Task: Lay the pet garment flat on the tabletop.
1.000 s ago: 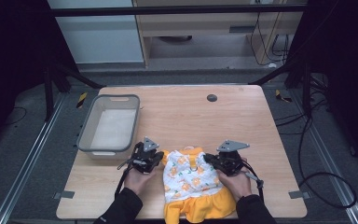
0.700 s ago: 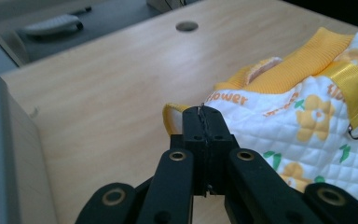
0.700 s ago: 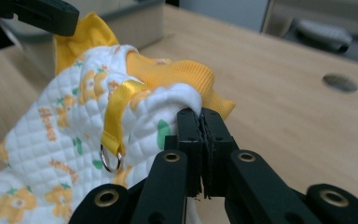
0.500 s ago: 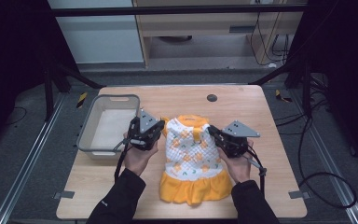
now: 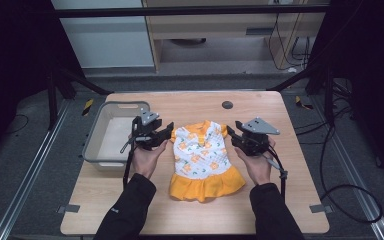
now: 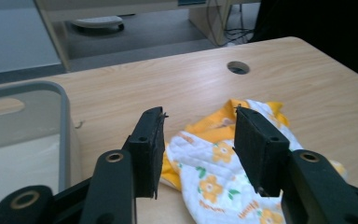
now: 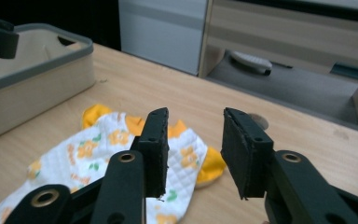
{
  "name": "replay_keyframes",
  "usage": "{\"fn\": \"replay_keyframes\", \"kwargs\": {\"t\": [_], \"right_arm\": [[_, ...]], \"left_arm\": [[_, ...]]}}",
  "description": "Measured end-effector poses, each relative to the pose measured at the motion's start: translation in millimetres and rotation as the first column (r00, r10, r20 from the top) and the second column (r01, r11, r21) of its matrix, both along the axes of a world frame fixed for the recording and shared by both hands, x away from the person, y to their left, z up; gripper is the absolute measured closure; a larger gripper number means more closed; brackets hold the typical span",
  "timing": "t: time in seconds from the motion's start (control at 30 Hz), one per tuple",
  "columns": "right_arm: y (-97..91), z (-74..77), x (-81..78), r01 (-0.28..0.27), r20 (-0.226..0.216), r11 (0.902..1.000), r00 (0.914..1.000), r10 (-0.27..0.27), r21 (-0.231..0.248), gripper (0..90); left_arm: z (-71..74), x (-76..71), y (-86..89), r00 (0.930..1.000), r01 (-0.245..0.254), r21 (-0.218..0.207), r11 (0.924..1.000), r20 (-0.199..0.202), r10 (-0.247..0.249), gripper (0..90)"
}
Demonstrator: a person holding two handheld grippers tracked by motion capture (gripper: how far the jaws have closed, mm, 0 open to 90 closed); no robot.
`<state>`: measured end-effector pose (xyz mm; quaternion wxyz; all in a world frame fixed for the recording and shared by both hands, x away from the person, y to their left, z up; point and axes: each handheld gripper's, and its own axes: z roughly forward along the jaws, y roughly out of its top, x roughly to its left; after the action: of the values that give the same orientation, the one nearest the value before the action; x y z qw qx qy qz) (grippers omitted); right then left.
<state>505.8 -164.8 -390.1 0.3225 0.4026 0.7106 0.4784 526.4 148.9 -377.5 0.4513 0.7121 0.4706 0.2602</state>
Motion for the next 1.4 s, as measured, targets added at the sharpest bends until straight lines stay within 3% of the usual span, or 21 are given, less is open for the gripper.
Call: {"fn": "replay_keyframes", "kwargs": {"t": [0.13, 0.2, 0.27, 0.4, 0.43, 0.47, 0.5, 0.53, 0.57, 0.6, 0.73, 0.87, 0.9, 0.93, 1.0, 1.03, 1.1, 1.17, 1.3, 1.4], "right_arm": [[-8.9, -0.7, -8.7, -0.013, -0.027, 0.9999, 0.9996, 0.012, -0.010, 59.0], [-16.6, -5.4, -16.4, -0.029, -0.058, 0.9995, 0.9979, 0.028, -0.013, 58.0], [-20.1, -9.2, -20.9, -0.035, -0.076, 0.9993, 0.9965, 0.034, -0.010, 58.0], [-24.8, -18.7, -30.8, -0.071, -0.129, 0.9975, 0.9892, 0.071, 0.000, 57.4], [-25.5, -21.6, -33.4, -0.081, -0.138, 0.9967, 0.9872, 0.080, -0.002, 57.2], [-25.9, -25.4, -36.8, -0.092, -0.154, 0.9957, 0.9840, 0.090, -0.004, 57.2], [-26.2, -27.9, -38.8, -0.099, -0.162, 0.9951, 0.9821, 0.096, -0.010, 57.3], [-26.6, -31.5, -41.2, -0.106, -0.177, 0.9942, 0.9789, 0.102, -0.013, 57.4], [-26.6, -31.5, -41.2, -0.106, -0.177, 0.9942, 0.9789, 0.102, -0.013, 57.4], [-27.4, -39.5, -46.1, -0.117, -0.200, 0.9929, 0.9736, 0.111, -0.021, 57.8], [-28.5, -53.2, -50.2, -0.128, -0.235, 0.9915, 0.9646, 0.120, -0.023, 58.4], [-31.1, -72.1, -52.0, -0.133, -0.288, 0.9903, 0.9506, 0.117, -0.038, 59.1], [-31.5, -73.5, -52.6, -0.130, -0.293, 0.9909, 0.9493, 0.113, -0.037, 59.2], [-32.6, -75.1, -53.2, -0.133, -0.300, 0.9904, 0.9468, 0.116, -0.036, 59.2], [-33.3, -77.2, -53.6, -0.134, -0.302, 0.9902, 0.9464, 0.115, -0.041, 59.3], [-33.6, -82.0, -55.9, -0.137, -0.322, 0.9896, 0.9397, 0.116, -0.044, 59.7], [-33.5, -83.5, -56.6, -0.140, -0.331, 0.9891, 0.9364, 0.117, -0.046, 59.9], [-33.5, -89.3, -57.7, -0.150, -0.352, 0.9860, 0.9290, 0.116, -0.073, 61.8], [-30.4, -96.5, -55.9, -0.167, -0.387, 0.9814, 0.9146, 0.118, -0.096, 65.3], [-28.8, -100.6, -54.3, -0.167, -0.410, 0.9807, 0.9052, 0.112, -0.101, 70.0]], "left_arm": [[-2.0, -13.5, 1.7, 0.9990, 0.045, 0.026, 0.9987, -0.005, -0.045, 48.9], [-7.6, -27.0, 1.7, 0.9942, 0.104, 0.048, 0.9934, -0.030, -0.103, 48.2], [-10.0, -31.4, 1.4, 0.9926, 0.119, 0.056, 0.9914, -0.033, -0.117, 48.3], [-28.4, -51.4, 1.0, 0.9826, 0.177, 0.114, 0.9775, -0.076, -0.169, 48.4], [-28.4, -51.4, 1.0, 0.9826, 0.177, 0.114, 0.9775, -0.076, -0.169, 48.4], [-37.8, -58.7, 2.0, 0.9779, 0.193, 0.139, 0.9712, -0.108, -0.179, 48.4], [-43.0, -62.5, 2.7, 0.9750, 0.206, 0.151, 0.9669, -0.116, -0.189, 48.4], [-43.0, -62.5, 2.7, 0.9750, 0.206, 0.151, 0.9669, -0.116, -0.189, 48.4], [-48.9, -66.9, 3.1, 0.9723, 0.214, 0.156, 0.9642, -0.128, -0.196, 48.4], [-60.5, -73.8, 5.0, 0.9678, 0.227, 0.179, 0.9573, -0.152, -0.201, 48.5], [-79.0, -80.4, 9.9, 0.9628, 0.229, 0.169, 0.9586, -0.184, -0.198, 48.6], [-94.7, -82.0, 11.5, 0.9488, 0.240, 0.158, 0.9579, -0.247, -0.197, 49.6], [-94.7, -82.0, 11.5, 0.9488, 0.240, 0.158, 0.9579, -0.247, -0.197, 49.9], [-98.7, -84.1, 10.0, 0.9426, 0.249, 0.150, 0.9569, -0.265, -0.203, 50.0], [-100.2, -84.9, 9.2, 0.9397, 0.257, 0.151, 0.9546, -0.269, -0.211, 50.6], [-102.3, -86.3, 7.7, 0.9331, 0.271, 0.148, 0.9511, -0.283, -0.222, 51.4], [-103.1, -87.2, 6.8, 0.9303, 0.277, 0.147, 0.9497, -0.288, -0.227, 52.1], [-106.2, -88.9, 3.4, 0.9210, 0.291, 0.150, 0.9450, -0.311, -0.234, 55.3], [-112.2, -88.7, -3.7, 0.9128, 0.302, 0.168, 0.9386, -0.335, -0.233, 59.4], [-112.4, -89.1, -6.2, 0.9126, 0.300, 0.169, 0.9387, -0.337, -0.231, 64.2]]}}
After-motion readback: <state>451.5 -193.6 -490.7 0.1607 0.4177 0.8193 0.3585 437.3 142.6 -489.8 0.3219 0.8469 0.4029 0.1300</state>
